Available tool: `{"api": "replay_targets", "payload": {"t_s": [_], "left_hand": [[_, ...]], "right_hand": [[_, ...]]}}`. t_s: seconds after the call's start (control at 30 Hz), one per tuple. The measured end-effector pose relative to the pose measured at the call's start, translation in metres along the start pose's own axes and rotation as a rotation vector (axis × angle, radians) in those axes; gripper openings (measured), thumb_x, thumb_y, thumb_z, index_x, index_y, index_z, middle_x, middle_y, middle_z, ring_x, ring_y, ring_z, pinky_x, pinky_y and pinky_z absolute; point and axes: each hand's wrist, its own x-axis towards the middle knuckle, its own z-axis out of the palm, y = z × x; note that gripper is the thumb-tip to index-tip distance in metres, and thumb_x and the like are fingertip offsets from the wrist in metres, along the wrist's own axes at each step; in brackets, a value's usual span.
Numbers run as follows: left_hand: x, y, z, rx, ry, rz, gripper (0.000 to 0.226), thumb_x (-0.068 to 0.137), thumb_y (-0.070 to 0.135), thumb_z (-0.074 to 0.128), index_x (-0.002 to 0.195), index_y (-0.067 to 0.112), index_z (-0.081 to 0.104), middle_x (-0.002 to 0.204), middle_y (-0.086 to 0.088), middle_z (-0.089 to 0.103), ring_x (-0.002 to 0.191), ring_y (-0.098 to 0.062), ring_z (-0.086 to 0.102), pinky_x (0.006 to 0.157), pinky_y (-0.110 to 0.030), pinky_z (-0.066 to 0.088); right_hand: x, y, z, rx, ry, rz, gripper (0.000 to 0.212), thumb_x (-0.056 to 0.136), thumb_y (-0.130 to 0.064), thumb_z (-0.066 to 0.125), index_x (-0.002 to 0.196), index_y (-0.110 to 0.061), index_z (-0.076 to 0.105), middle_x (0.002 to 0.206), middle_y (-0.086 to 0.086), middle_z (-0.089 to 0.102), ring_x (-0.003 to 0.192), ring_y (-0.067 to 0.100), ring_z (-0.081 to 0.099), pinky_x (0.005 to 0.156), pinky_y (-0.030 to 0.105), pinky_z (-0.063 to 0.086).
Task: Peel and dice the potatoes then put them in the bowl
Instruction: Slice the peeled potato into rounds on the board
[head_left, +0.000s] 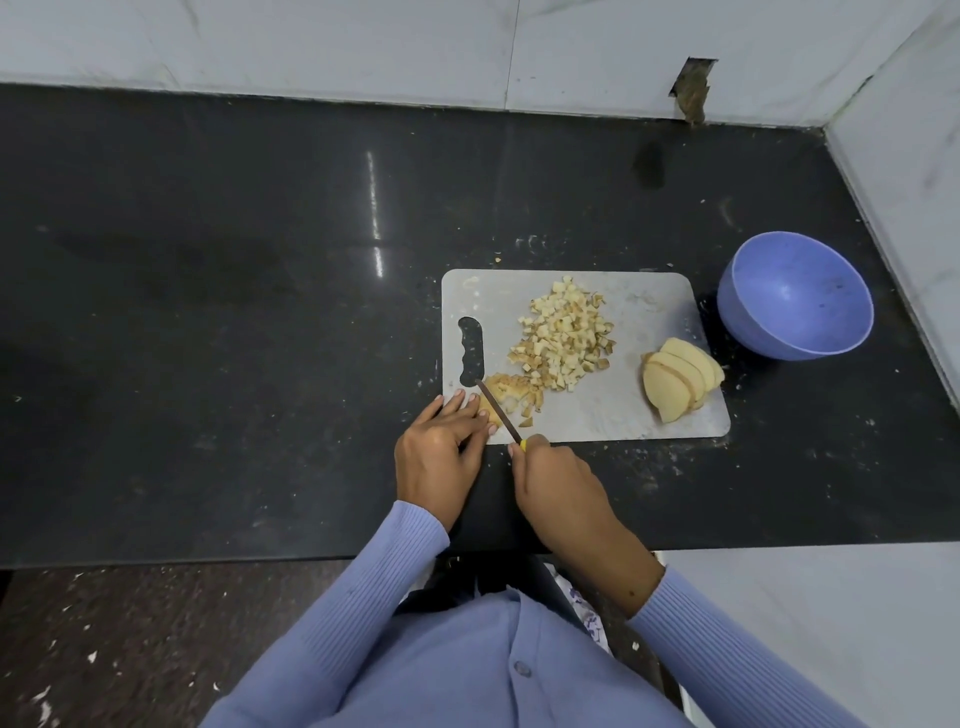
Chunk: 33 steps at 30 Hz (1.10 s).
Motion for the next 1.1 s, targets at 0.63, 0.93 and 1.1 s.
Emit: {"api": "replay_targets", "payload": {"t_s": [0.63, 0.93, 1.1], "left_hand": [[0.001, 0.009, 0.0, 0.082, 0.016, -0.031, 0.012, 0.069, 0.006, 0.083, 0.079, 0.009, 0.077, 0.094, -0.009, 0.073, 0.1, -0.02, 0.067, 0.105, -0.04, 0.034], [-0.001, -0.007, -0.006, 0.108, 0.081, -0.01, 0.01, 0.076, 0.02, 0.079, 0.085, 0.016, 0.077, 0.134, -0.014, 0.053, 0.134, -0.029, 0.04, 0.117, -0.038, 0.012], [-0.001, -0.008, -0.003, 0.094, 0.045, -0.05, 0.018, 0.076, 0.028, 0.075, 0.089, 0.016, 0.077, 0.133, -0.009, 0.055, 0.132, -0.026, 0.043, 0.116, -0.038, 0.012]], "right_hand": [[-0.038, 0.039, -0.005, -0.074, -0.068, 0.046, 0.03, 0.103, -0.038, 0.024, 0.093, -0.015, 0.041, 0.087, 0.005, 0.059, 0.079, 0.024, 0.058, 0.062, 0.029, 0.035], [-0.014, 0.009, -0.008, 0.04, 0.03, -0.073, 0.032, 0.103, -0.039, 0.024, 0.088, -0.015, 0.039, 0.076, 0.002, 0.048, 0.069, 0.021, 0.045, 0.062, 0.031, 0.032], [-0.007, 0.005, -0.003, 0.028, 0.014, -0.064, 0.038, 0.103, -0.038, 0.024, 0.099, -0.009, 0.048, 0.092, 0.01, 0.06, 0.086, 0.03, 0.058, 0.064, 0.032, 0.033]]}}
